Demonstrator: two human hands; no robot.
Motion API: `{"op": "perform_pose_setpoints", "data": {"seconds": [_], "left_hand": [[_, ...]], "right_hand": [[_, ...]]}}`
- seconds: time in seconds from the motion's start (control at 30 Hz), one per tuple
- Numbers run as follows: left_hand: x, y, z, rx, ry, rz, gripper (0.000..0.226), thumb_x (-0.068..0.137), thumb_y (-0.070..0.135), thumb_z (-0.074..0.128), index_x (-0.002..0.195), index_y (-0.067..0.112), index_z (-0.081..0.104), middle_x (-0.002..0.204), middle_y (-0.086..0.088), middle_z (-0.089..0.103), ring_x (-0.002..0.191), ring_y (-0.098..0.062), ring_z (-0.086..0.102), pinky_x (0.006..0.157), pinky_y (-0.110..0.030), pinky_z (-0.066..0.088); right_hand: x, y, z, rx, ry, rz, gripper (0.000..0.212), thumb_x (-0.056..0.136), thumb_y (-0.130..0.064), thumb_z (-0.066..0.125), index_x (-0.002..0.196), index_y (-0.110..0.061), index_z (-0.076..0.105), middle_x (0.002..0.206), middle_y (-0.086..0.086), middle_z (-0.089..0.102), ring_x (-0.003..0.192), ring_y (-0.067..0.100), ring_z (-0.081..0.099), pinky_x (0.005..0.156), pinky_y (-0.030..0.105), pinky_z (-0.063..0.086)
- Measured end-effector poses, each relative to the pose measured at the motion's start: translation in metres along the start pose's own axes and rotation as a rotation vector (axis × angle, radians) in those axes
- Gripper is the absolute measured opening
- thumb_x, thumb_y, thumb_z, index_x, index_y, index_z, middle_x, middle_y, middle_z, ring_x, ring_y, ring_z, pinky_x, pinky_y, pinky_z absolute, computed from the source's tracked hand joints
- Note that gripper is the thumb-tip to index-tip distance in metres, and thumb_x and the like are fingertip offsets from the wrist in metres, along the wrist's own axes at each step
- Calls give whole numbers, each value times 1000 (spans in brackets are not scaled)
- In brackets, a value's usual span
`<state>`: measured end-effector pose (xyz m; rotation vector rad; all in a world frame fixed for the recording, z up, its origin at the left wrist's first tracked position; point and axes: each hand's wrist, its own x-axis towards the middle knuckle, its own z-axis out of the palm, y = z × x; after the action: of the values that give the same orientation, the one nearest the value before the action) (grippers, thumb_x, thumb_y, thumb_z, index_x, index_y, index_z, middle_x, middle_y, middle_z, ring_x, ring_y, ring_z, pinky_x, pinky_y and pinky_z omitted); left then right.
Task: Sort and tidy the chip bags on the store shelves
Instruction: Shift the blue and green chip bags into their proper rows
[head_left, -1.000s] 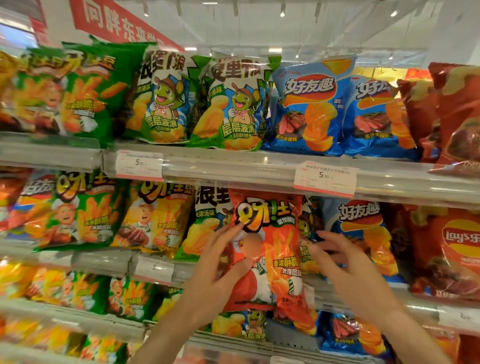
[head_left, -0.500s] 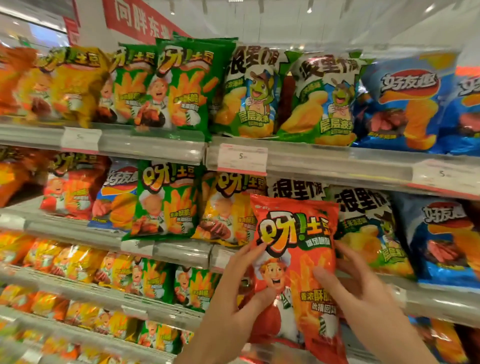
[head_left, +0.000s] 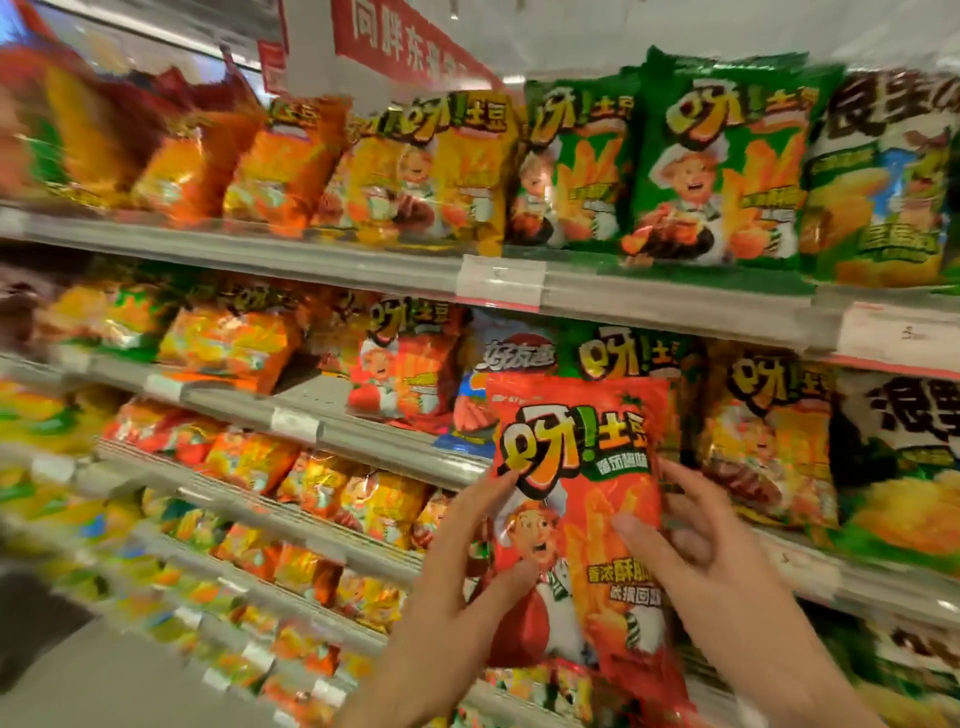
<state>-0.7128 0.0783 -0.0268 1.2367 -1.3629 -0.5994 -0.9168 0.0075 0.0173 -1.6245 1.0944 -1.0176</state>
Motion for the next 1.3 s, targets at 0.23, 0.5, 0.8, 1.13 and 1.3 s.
{"op": "perform_pose_setpoints", "data": {"seconds": [0.23,0.5,0.8,1.13,1.3], "left_hand": [[11,-22,-97,8,149,-21,63,82,55,65,140,60,41,147,37,39,138,4,40,110,-38,41],[42,-57,-177,99,268,-34,61,87,31,60,142,52,42,147,34,42,139,4,39,109,-32,38],[114,-89,-248,288,382,-64,55,91,35,48,144,44,40,148,24,41,133,19,34,111,-20,31],[185,-126,-313,365,293,-24,62,94,56,51,152,42,32,156,23,33,144,4,31,121,-39,30],[218,-144,-339,388,200,21,65,92,50,51,153,39,31,154,21,33,137,7,36,119,-38,32]], "right_hand": [[49,-31,103,-57,-109,-139,76,75,-57,71,143,-43,39,125,-14,60,103,5,67,85,36,60],[106,-52,197,-216,-194,-242,81,86,-60,63,152,-43,19,145,-11,46,124,14,54,102,45,49],[188,-75,283,-439,-261,-371,78,95,-57,48,155,-34,4,152,7,45,134,32,48,109,47,41],[241,-102,335,-646,-180,-373,67,100,-50,45,150,-8,27,130,20,60,120,39,57,96,43,47],[250,-107,358,-754,-36,-344,56,99,-52,46,132,-7,47,118,20,64,109,40,62,88,43,51]]}}
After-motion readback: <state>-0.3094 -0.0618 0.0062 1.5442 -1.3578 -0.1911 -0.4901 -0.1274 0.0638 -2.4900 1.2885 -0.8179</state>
